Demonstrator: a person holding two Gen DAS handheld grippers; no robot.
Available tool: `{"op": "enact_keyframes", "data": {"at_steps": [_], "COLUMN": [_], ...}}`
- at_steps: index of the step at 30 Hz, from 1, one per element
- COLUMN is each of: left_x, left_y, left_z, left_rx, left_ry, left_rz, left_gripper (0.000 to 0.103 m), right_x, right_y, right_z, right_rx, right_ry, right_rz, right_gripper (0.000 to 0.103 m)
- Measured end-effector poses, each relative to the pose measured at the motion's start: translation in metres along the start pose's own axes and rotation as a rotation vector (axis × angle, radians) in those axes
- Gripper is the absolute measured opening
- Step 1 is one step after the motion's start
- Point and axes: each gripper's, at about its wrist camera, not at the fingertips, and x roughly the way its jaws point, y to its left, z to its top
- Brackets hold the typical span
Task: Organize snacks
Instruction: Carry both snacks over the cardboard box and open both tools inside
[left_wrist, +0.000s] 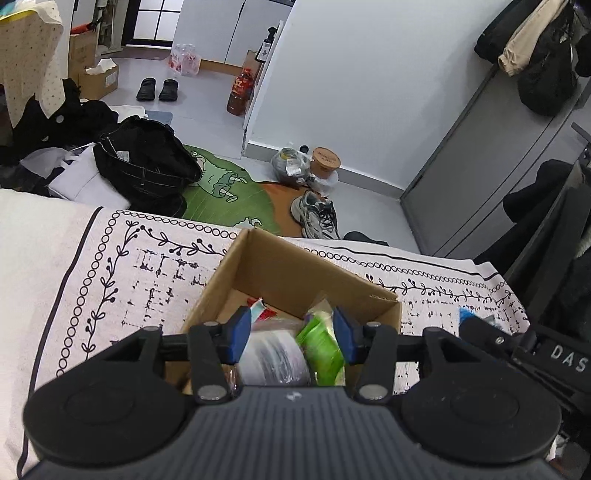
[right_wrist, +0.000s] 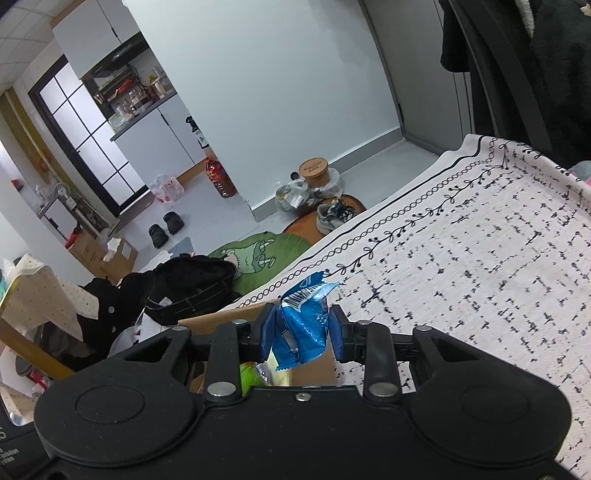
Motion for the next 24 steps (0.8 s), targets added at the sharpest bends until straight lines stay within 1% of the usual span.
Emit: {"op": "enact_keyframes", "data": {"at_steps": [6,12,17,20,21,22,24], "left_x": [-0.001,-0.005,-0.011,-0.014,-0.014,-0.015,-0.016], "left_y": [0.013,0.020,0.022,0.023,0.023,0.023,0.025], "left_z": [0.004,0.007,0.010,0.011,0.011,0.011,0.012], "left_rx": [-0.035,-0.040,-0.036,-0.031,-0.033,-0.035,-0.037], "left_ry": [-0.004,0.003,0.000,0.003,0.006,0.009,0.015], "left_rz": [0.011,0.020,0.022,0.020,0.019,0.017,0.018], "left_gripper": [0.051,0.054,0.059,0.061,0.061,0.062,0.063], "right_x": [0.004,0.004,0.002,0.000,-0.002,-0.005,-0.010], "right_y": [0.010,0.020,0.030,0.032,0.031,0.030,0.027], "right_z": [-0.004,-0.009,-0.009,-0.007,-0.006,-0.005,-0.003], "right_rx": [-0.012,0.001,0.007,0.019,0.025,0.026,0.022], "right_ry": [0.019,0.044,0.046,0.061,0.058,0.051,0.047], "right_rz": [0.015,0.042,0.076,0.088,0.088,0.084,0.065], "right_gripper": [0.030,0.030,0.031,0.040,0.048,0.050,0.051]}}
